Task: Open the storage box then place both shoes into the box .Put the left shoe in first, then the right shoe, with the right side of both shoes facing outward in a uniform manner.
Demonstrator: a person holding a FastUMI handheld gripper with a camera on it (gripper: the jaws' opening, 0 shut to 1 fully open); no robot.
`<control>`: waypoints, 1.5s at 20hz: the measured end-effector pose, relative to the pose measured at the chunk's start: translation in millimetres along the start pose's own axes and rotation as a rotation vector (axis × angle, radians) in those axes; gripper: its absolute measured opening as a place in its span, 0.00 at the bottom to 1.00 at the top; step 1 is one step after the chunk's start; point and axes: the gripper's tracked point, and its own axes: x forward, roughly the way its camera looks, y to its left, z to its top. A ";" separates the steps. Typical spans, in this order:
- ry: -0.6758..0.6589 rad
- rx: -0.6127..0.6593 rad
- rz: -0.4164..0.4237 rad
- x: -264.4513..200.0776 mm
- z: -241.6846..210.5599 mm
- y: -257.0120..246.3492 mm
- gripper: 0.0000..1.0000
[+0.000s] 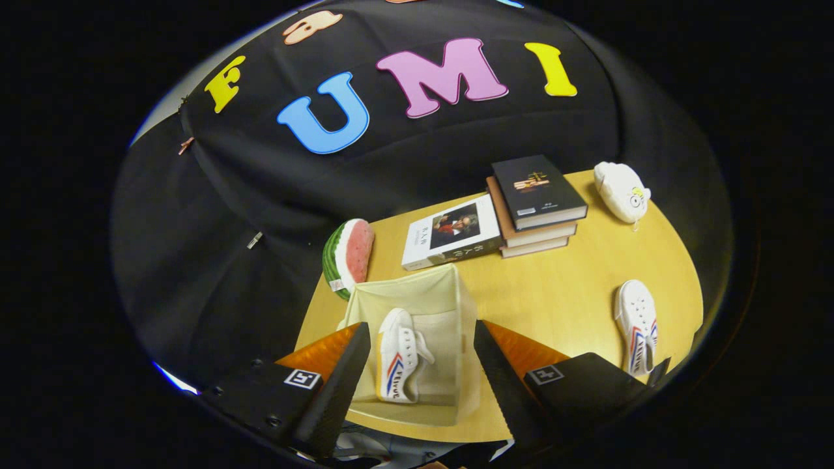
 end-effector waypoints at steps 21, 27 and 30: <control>0.284 -0.167 -0.348 -46.1 -103.4 -370.5 0.99; 0.397 -0.222 -0.305 1.4 -131.6 -399.6 0.97; 0.401 -0.213 -0.289 26.6 -129.4 -407.7 0.97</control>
